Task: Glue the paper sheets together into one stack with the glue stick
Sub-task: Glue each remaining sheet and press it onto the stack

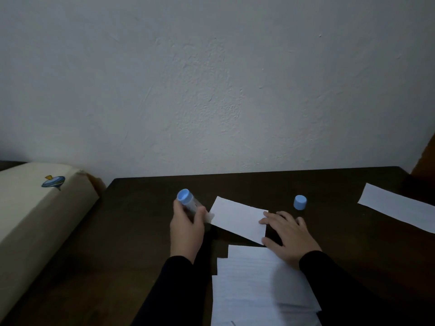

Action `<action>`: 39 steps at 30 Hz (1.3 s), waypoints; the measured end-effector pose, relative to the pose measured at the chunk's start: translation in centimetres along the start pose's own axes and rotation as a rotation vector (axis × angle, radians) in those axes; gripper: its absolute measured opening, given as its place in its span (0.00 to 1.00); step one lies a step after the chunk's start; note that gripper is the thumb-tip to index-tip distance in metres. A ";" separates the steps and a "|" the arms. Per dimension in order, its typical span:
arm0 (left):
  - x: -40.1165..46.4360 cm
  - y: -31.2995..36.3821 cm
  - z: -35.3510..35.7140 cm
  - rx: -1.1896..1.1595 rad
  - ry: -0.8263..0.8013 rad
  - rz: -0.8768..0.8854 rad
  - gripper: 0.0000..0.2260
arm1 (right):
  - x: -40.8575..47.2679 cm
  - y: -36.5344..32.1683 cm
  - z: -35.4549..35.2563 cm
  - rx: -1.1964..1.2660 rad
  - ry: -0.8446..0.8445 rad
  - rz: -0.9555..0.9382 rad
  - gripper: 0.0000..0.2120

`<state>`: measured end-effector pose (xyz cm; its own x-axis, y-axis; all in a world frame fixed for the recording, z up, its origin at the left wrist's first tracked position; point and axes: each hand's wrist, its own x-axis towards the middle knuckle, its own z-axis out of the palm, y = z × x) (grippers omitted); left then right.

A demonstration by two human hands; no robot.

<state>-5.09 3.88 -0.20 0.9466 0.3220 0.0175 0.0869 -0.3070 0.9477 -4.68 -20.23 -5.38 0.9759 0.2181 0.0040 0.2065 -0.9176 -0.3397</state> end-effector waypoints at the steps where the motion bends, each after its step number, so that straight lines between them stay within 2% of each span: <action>1: 0.0 0.1 0.0 -0.025 0.029 -0.001 0.20 | 0.0 0.0 0.0 -0.002 0.005 -0.002 0.19; 5: 0.0 0.4 0.0 -0.093 0.110 -0.003 0.20 | 0.0 0.3 0.1 -0.021 0.047 -0.016 0.20; 7: 0.0 0.5 0.0 -0.103 0.104 -0.004 0.20 | -0.1 0.3 0.1 0.017 0.097 0.004 0.22; 11: -0.3 0.8 0.3 -0.101 0.064 -0.007 0.22 | 0.2 0.7 0.6 0.082 0.233 0.111 0.20; 17: -0.4 0.7 0.6 -0.083 0.022 0.012 0.20 | 0.6 0.9 0.9 -0.046 0.154 0.134 0.25; 22: -0.4 0.5 0.9 -0.067 0.001 0.012 0.20 | 0.4 0.6 0.7 -0.043 0.190 0.135 0.22; 27: -0.8 0.6 1.3 -0.044 -0.029 0.001 0.22 | 0.3 0.5 0.6 -0.050 0.099 0.086 0.22; 33: -1.0 0.8 1.4 -0.036 -0.048 0.006 0.22 | 0.2 0.6 0.8 -0.049 0.153 0.160 0.22; 39: -1.2 0.7 1.8 -0.036 -0.071 0.022 0.19 | -0.4 0.6 0.7 0.043 0.268 0.008 0.13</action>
<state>-5.62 1.63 -0.13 0.9680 0.2505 0.0174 0.0554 -0.2807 0.9582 -5.00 -20.66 -6.27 0.9625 0.1094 0.2484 0.2007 -0.9029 -0.3800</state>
